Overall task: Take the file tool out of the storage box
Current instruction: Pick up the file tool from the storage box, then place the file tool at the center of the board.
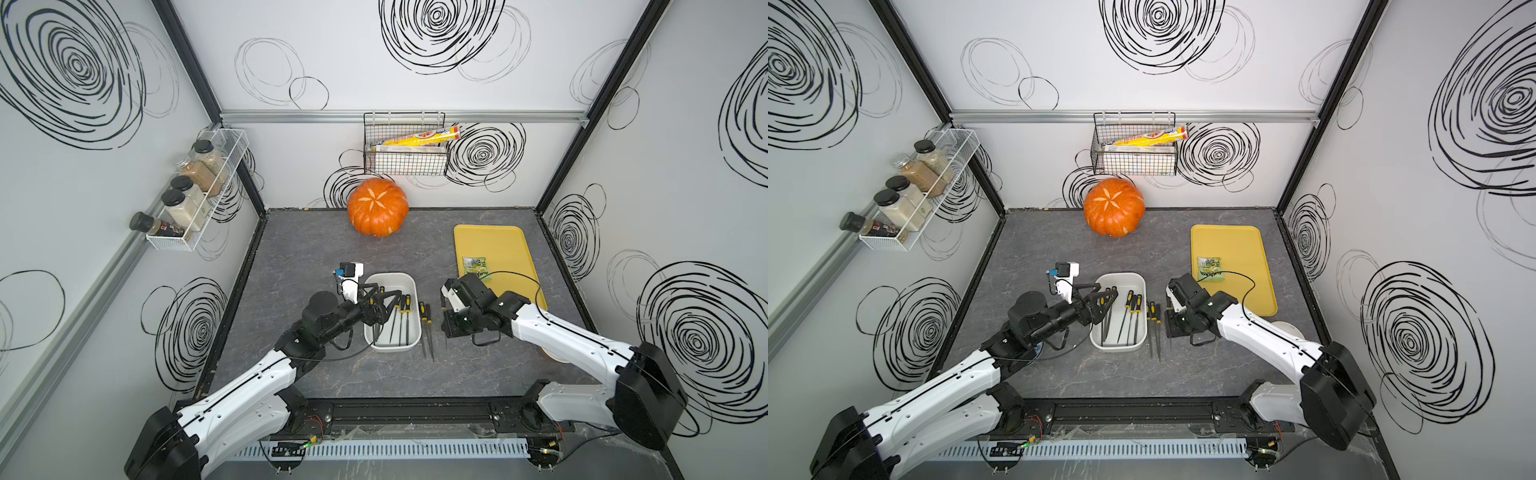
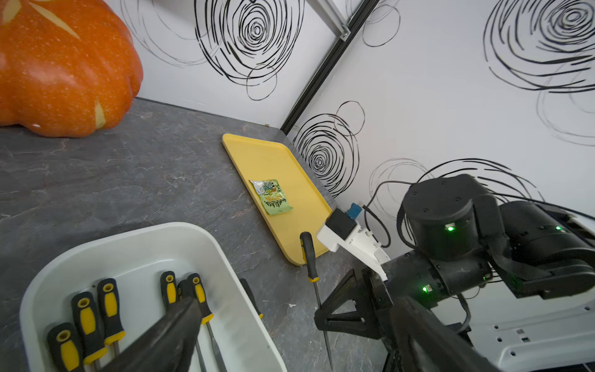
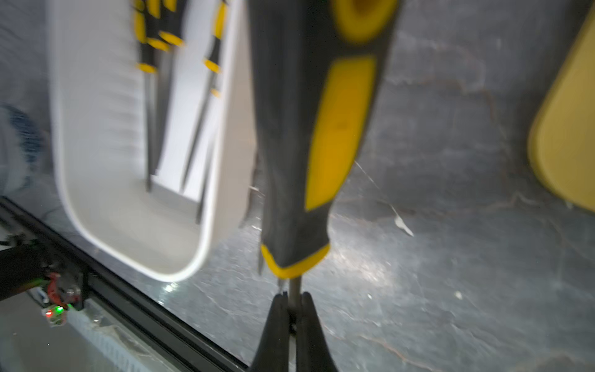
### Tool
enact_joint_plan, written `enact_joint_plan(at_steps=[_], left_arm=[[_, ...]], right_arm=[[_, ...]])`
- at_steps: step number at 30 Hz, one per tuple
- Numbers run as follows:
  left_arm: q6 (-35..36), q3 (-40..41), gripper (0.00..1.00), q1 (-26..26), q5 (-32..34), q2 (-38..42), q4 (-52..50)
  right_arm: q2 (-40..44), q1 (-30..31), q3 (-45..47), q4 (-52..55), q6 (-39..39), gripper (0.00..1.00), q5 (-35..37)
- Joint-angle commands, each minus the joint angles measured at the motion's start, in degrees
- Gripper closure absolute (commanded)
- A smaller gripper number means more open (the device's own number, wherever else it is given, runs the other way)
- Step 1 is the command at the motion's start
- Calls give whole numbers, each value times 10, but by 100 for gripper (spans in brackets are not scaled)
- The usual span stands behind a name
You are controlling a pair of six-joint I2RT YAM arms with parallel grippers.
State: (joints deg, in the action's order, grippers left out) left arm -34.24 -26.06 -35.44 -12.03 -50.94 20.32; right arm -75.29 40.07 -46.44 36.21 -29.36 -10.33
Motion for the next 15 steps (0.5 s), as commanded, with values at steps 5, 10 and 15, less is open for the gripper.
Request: enact_joint_plan(at_steps=[5,10,15], left_arm=[[10,-26,1,2,19,-8,-13],[7,-25,1,2,19,2,-18],[8,-26,1,2,20,9,-23]], right_arm=[[-111,-16,-47,124,53,100,-46],[-170,-23,-97,133,59,100,-76],[-234,-36,-119,138,70,100,-98]])
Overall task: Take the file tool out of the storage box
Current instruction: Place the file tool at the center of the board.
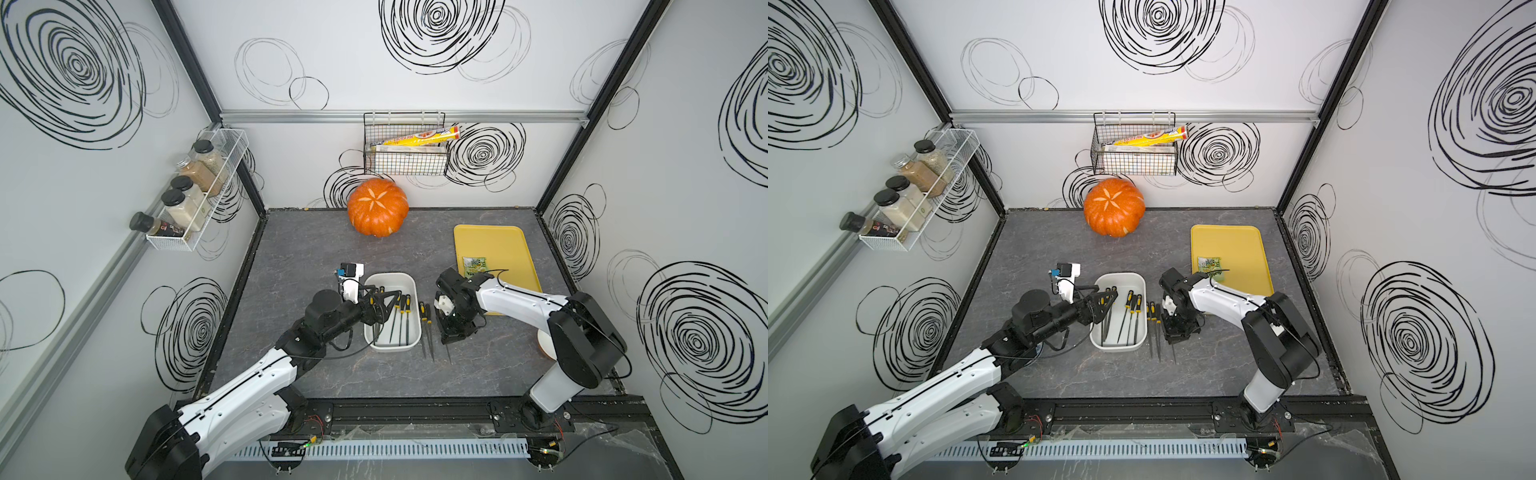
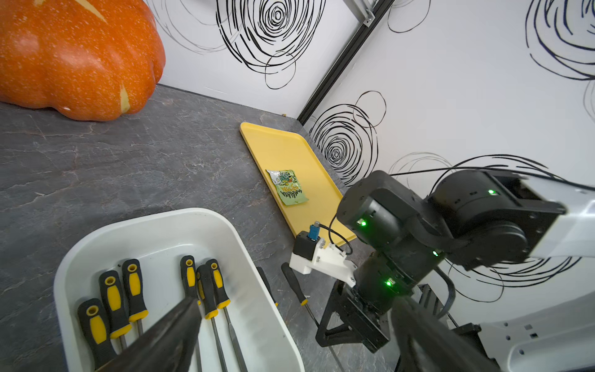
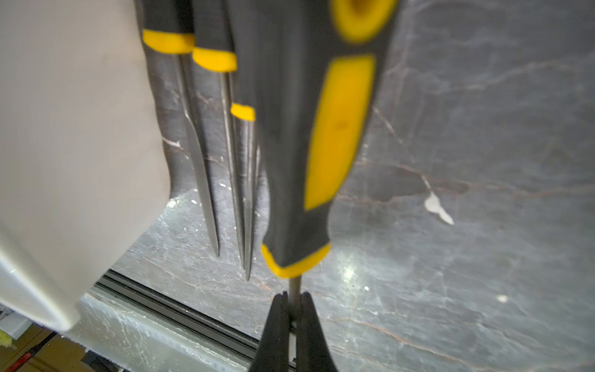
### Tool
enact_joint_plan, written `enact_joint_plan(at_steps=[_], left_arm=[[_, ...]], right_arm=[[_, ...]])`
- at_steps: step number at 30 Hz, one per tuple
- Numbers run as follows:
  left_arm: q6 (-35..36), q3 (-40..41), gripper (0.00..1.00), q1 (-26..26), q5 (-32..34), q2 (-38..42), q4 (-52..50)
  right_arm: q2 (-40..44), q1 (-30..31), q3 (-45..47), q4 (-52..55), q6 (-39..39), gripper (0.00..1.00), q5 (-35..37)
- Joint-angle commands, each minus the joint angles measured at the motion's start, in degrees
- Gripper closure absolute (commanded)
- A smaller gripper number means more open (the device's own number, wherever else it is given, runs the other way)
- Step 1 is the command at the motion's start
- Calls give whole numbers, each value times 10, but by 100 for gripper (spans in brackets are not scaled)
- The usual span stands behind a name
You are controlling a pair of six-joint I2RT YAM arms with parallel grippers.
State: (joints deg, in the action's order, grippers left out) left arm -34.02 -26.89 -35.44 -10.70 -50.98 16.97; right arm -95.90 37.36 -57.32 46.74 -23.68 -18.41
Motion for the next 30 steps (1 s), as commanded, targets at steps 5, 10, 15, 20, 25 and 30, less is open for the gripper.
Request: enact_joint_plan(at_steps=[5,10,15,20,25,30], left_arm=[[9,-22,1,2,-1,1,8],[9,-33,1,2,-8,-21,-3],[11,-36,1,2,-10,-25,-9],[10,-36,1,2,-9,-25,-9],[8,-41,1,2,-8,-39,-19],[11,-70,2,2,7,-84,-74]], right_arm=[[-51,-12,-27,24,1,100,-8],[-71,-12,-45,25,1,100,-20],[-95,-12,-56,14,-1,99,-25],[-110,-13,-63,9,2,97,-22],[-121,-13,-64,-4,7,85,-25],[-111,-13,-46,-10,13,73,-14]])
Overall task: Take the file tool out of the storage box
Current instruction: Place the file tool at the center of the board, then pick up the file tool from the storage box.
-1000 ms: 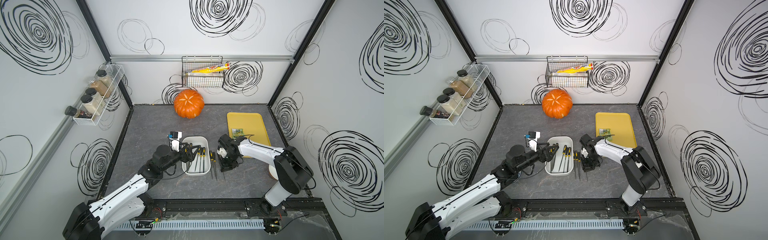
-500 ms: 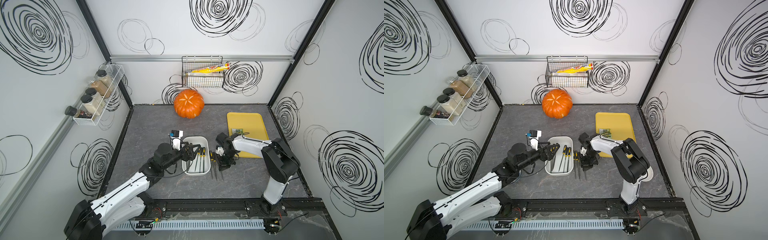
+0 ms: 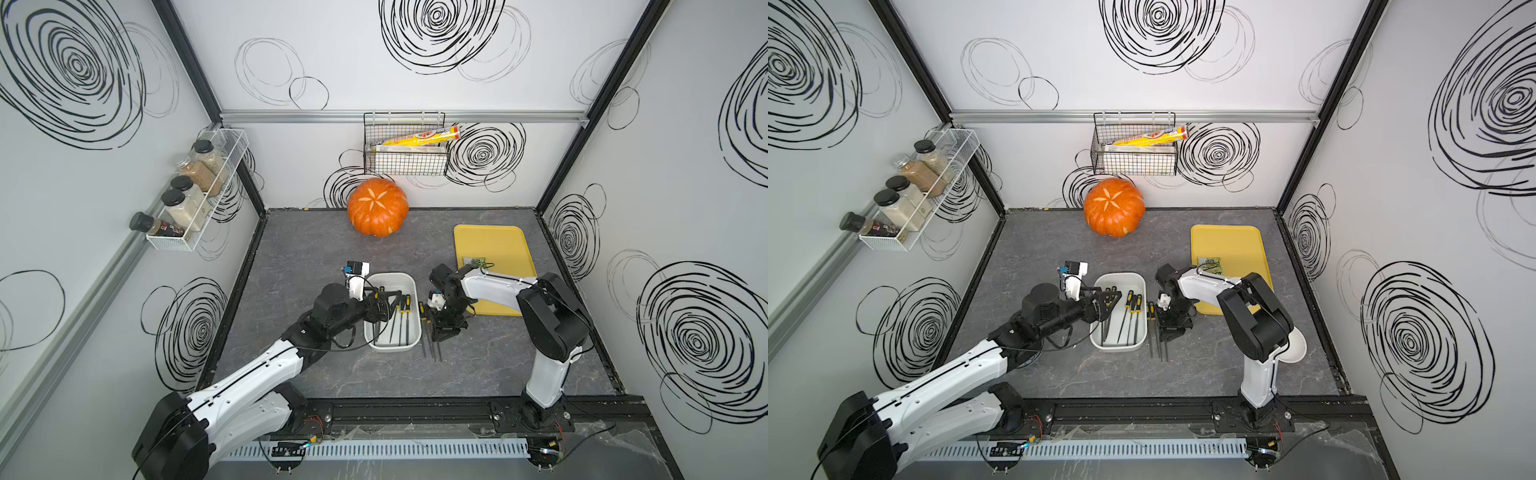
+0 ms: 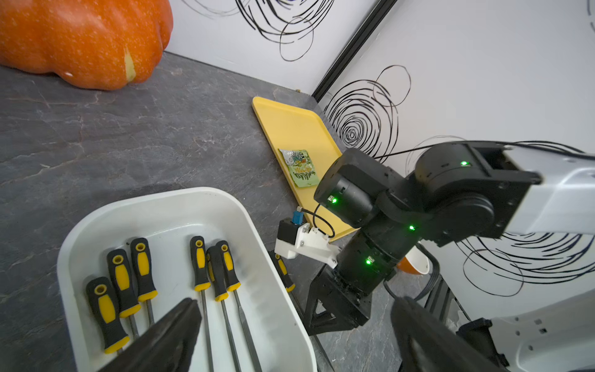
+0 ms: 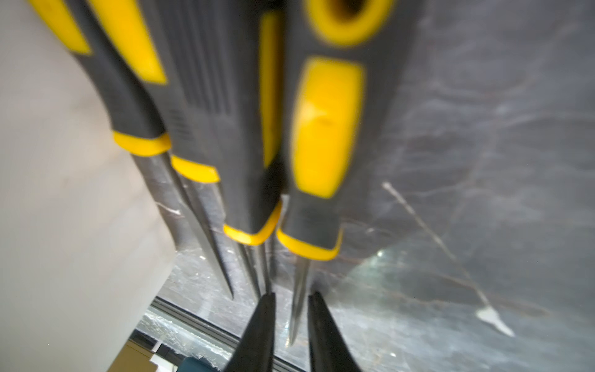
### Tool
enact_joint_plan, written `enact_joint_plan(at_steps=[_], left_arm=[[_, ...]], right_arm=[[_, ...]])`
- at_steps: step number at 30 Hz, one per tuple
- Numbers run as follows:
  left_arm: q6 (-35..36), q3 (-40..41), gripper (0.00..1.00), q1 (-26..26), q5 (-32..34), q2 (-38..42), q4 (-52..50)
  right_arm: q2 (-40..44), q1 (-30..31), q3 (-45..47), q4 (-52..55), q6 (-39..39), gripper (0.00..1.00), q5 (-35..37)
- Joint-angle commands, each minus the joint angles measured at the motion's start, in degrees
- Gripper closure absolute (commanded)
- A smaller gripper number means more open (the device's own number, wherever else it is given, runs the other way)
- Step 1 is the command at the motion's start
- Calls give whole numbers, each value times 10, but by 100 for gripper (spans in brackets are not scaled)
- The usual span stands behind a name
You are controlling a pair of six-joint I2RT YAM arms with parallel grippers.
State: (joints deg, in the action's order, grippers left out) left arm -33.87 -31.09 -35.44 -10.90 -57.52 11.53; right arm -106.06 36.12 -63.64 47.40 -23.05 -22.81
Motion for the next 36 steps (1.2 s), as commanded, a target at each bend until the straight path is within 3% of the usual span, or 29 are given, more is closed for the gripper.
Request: enact_joint_plan(at_steps=[1,9,14,16,22,29,33,36], left_arm=[[11,-32,2,2,11,-28,-25],[33,-90,17,-6,69,-140,-117],[58,-147,39,-18,75,-252,-153],[75,-172,45,-17,49,-292,-164],[90,-221,48,-17,118,-369,-186],[114,-260,52,-19,137,-429,-178],[116,-278,65,-8,121,-464,-188],[115,-294,65,-5,126,-487,-199]], right_arm=[[-4,-1,20,-17,9,73,35],[114,-1,33,-40,3,71,52],[239,-1,56,-81,-7,70,101],[289,-1,75,-123,-8,71,99],[407,-2,184,-311,-1,71,108],[451,-2,259,-405,24,71,131],[465,-3,300,-443,40,72,140],[477,-3,306,-448,37,71,139]])
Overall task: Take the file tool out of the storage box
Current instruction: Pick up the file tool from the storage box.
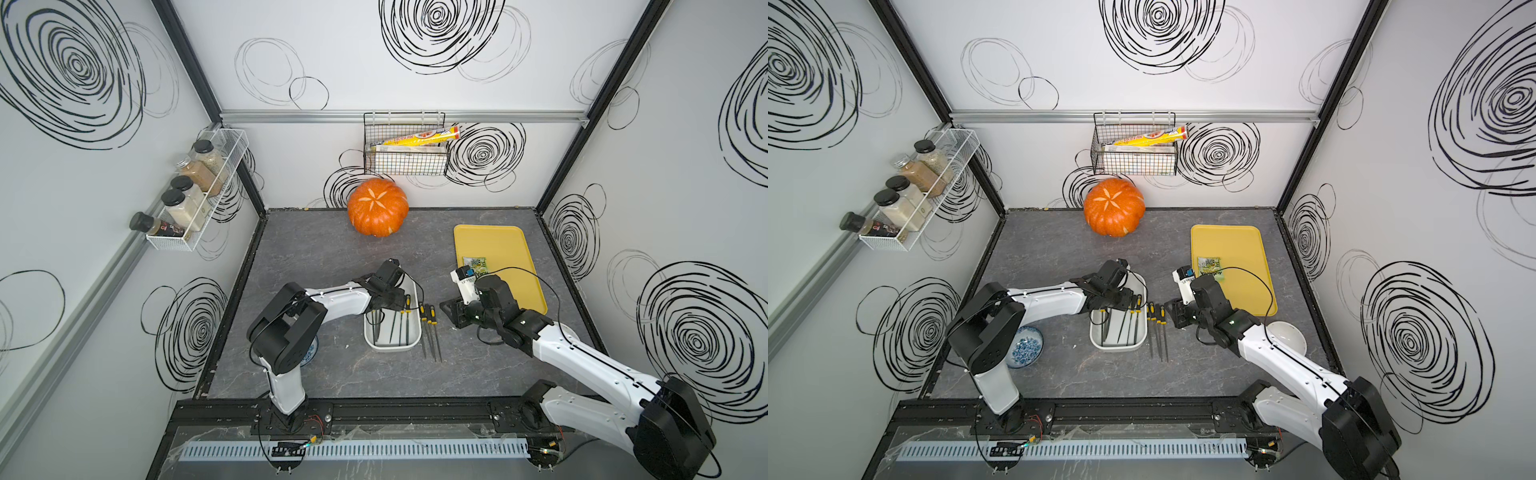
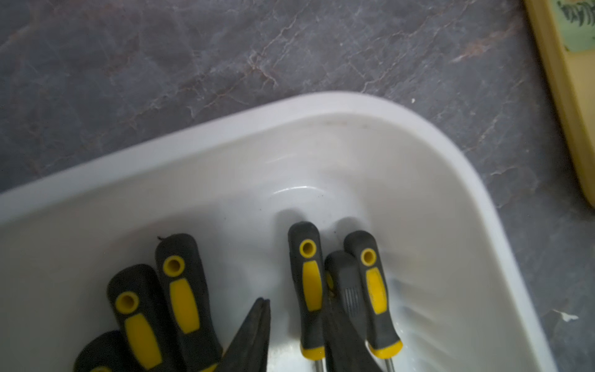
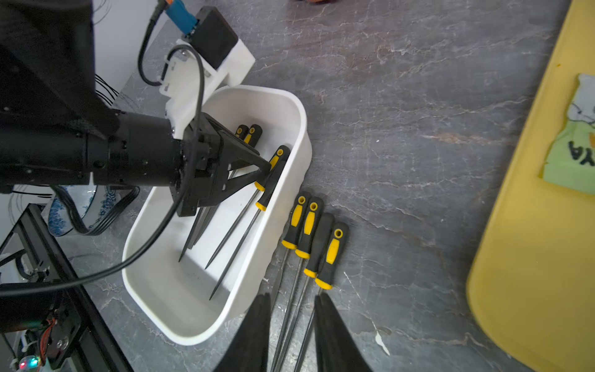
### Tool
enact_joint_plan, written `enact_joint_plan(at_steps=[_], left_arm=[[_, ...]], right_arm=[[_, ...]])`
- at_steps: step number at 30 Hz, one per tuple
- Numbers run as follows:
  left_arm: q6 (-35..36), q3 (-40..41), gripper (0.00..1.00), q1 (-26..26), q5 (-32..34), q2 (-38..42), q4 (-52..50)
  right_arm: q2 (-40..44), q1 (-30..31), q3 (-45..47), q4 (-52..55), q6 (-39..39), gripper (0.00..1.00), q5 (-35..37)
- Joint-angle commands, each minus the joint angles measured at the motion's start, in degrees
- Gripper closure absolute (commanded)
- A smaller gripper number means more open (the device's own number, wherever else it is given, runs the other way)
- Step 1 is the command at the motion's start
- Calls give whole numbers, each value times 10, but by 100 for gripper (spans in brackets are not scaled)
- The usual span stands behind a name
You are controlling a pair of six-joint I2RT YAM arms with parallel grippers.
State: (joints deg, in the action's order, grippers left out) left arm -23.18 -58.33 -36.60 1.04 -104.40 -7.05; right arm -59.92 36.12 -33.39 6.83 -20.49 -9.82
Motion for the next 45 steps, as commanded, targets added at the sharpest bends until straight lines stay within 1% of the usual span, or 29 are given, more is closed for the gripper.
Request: enact_joint_plan(at_steps=[1,8,13,15,17,19,21,23,24,27,33,38,45], left_arm=[[11,-26,66,7,10,-24,-16],[18,-27,63,4,29,-33,-14],[16,-39,57,-16,77,-39,-37],[2,-44,57,-31,128,-35,-56],[-12,-59,58,-38,171,-40,-92],[-21,-66,66,-36,182,-46,-114],[-20,-64,68,-32,173,-44,-114],[-14,-52,68,-31,140,-28,-92],[-11,-43,67,-34,122,-14,-75],[-13,-24,61,-33,96,15,-46],[-14,-18,59,-15,72,13,-35],[-20,14,57,-16,66,62,8],[-8,-14,59,-7,40,6,-9]], right_arm=[[21,-3,2,-43,12,71,4],[54,-3,23,-49,10,71,19],[55,-3,30,-50,9,71,27],[54,-3,32,-51,8,71,30],[52,-3,33,-53,8,71,30],[48,-3,33,-53,8,71,28],[45,-2,34,-53,7,71,28],[45,-2,36,-55,7,71,27],[45,-3,36,-55,6,71,28],[44,-3,38,-57,6,71,28],[31,-3,39,-60,4,71,26],[31,-3,43,-63,4,71,27],[28,-3,43,-61,4,71,27]])
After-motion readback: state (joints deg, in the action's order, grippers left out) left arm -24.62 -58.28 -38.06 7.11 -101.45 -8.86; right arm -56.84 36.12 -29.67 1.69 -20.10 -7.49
